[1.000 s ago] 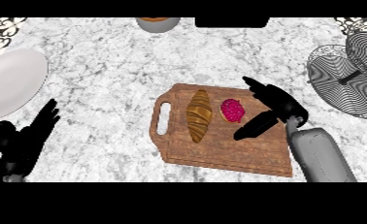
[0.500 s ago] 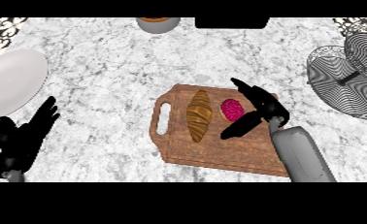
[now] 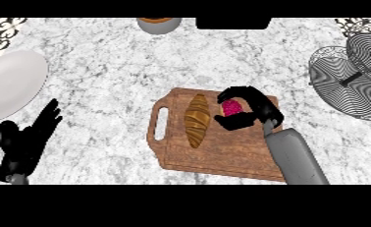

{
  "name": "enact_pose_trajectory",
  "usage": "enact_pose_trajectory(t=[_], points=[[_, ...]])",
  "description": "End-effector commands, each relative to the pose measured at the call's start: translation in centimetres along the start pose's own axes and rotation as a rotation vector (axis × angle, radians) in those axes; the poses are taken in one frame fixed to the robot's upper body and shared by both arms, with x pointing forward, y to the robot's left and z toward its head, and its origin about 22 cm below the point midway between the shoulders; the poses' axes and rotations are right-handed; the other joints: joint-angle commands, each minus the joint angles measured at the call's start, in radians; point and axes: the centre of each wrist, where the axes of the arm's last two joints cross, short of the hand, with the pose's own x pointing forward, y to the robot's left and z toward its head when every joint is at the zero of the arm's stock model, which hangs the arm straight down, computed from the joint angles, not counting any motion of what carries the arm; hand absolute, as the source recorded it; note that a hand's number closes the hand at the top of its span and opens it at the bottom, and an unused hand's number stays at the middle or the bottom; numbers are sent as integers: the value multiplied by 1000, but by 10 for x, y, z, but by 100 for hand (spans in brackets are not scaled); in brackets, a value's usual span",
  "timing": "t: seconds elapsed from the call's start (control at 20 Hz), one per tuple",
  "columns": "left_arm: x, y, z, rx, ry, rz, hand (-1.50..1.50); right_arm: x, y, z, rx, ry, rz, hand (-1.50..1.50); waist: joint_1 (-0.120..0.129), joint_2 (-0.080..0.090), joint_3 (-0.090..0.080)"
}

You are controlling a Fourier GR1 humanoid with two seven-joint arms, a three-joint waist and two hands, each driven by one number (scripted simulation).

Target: Pick the cupcake from the cutting board and place it in the tiered basket

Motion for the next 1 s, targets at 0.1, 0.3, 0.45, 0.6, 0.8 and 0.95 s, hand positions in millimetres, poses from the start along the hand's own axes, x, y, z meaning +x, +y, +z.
enact_pose_trajectory(t=[0.1, 0.3, 0.45, 0.6, 0.8, 0.95], points=[[9, 5, 25, -21, 2, 1, 0, 1, 22, -7, -53, -26, -48, 150, 7, 10, 4], [5, 5, 6, 11, 4, -5, 0, 7, -13, 11, -147, -29, -59, 150, 1, 10, 4], [0, 14, 9, 5, 13, 0, 0, 2, -17, 32, -193, -22, -75, 150, -1, 10, 4], [-16, 11, 16, 21, 40, 1, 0, 25, 19, 57, -268, -64, 270, 150, -16, -4, 1], [-2, 17, 5, 53, 41, 4, 0, 38, 60, 81, -322, -111, 624, 150, -51, -20, -3], [-16, 14, 16, 34, 66, 14, 0, 63, 74, 121, -483, -159, 629, 150, -49, -20, -1]])
